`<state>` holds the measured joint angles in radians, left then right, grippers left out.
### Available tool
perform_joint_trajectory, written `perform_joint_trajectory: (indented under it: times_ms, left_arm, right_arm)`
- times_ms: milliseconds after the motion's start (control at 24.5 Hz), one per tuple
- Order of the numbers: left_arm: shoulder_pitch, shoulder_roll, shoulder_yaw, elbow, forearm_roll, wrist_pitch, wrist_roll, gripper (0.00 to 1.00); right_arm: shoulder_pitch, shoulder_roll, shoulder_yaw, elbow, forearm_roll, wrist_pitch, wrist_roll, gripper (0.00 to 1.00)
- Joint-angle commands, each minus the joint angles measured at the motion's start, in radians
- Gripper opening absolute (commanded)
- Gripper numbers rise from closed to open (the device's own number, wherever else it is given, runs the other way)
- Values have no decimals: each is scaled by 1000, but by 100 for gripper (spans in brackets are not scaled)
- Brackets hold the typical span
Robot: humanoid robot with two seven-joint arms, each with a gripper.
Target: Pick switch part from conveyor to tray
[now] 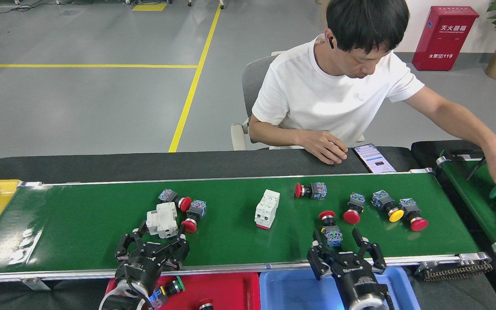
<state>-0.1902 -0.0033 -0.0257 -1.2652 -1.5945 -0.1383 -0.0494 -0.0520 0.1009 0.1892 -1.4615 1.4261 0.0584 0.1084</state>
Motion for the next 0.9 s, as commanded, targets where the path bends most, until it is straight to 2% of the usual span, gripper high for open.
perform_joint_trajectory:
  times_ms: [0,41,82,204,286,367,408,531,612,735,857]
  left_arm:
    - [-48,-1,0,38,-4,11,8,100]
    - [-64,0,1,59,-4,11,8,100]
    - [-81,3,1,79,-4,16,8,99]
    - [-103,14,0,104,-4,19,16,81]
    - [-103,23,-2,101,-4,16,17,43]
    - [-89,29,-2,95,-1,5,17,16]
    - [-83,29,-2,82,-1,-10,17,11]
    - [-40,34,13,6,8,-40,17,9]
    - [23,57,43,-83,19,-55,16,9]
    - [152,65,118,-229,70,-118,8,10]
    - [265,66,173,-330,80,-158,8,10]
  right_arm:
    - [-38,-3,36,30,2,46,20,97]
    - [-49,-3,49,43,1,52,27,92]
    - [-60,-3,52,47,-4,46,28,80]
    - [-86,-6,61,62,-13,37,53,43]
    - [-89,3,65,66,-27,35,100,6]
    - [-89,2,76,64,-44,37,114,4]
    - [-89,0,76,62,-45,37,114,3]
    - [-86,0,76,35,-49,34,114,2]
    - [-62,-3,87,-40,-58,8,116,2]
    - [33,-3,118,-166,-70,-81,134,2]
    - [159,0,168,-269,-70,-229,137,3]
